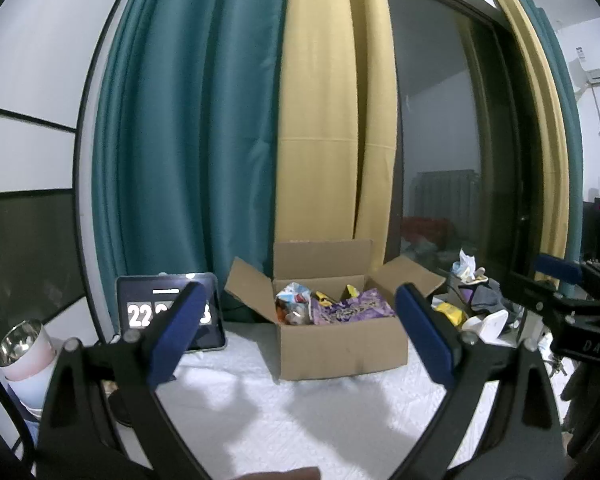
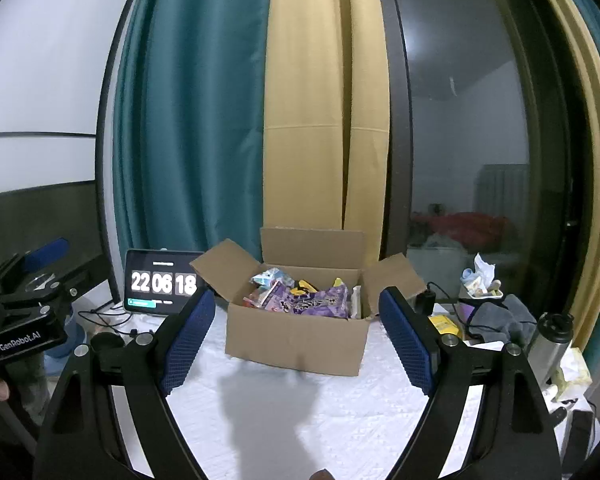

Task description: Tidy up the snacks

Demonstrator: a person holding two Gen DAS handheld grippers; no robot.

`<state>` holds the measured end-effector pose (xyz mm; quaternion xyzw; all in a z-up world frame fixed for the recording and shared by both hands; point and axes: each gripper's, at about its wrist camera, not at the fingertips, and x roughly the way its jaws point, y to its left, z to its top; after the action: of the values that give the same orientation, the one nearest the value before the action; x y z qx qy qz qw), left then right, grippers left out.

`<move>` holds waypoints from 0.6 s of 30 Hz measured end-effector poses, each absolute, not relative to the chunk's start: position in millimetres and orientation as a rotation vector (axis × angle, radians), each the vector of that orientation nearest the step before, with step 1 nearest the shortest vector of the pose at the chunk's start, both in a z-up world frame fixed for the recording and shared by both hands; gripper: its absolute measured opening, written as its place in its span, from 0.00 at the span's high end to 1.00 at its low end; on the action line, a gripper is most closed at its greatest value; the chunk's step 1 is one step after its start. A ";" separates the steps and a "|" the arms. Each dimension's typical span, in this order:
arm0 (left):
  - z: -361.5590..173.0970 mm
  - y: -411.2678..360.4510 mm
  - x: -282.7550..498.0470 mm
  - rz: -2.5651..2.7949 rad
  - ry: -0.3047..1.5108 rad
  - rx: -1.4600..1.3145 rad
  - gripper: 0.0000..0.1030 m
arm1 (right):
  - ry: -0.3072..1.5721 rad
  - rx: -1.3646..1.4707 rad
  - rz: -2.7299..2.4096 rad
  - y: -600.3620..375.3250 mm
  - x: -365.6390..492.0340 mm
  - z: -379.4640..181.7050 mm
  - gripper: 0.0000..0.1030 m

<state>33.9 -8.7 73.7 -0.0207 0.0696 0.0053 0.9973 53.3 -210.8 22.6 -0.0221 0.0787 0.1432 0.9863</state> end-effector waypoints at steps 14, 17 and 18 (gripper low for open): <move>74.2 -7.8 34.2 0.009 0.138 -0.044 0.07 | 0.157 -0.046 0.288 -211.8 51.8 23.5 0.16; 74.1 -7.3 34.3 0.010 0.138 -0.045 0.07 | 0.158 -0.046 0.287 -210.7 51.6 23.2 0.16; 74.1 -6.7 34.4 0.011 0.137 -0.046 0.07 | 0.157 -0.046 0.287 -210.9 51.6 23.3 0.16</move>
<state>34.4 -6.7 74.1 -0.0229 0.0683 0.0053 0.9974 51.6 -210.9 23.3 -0.0228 0.0784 0.1427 0.9864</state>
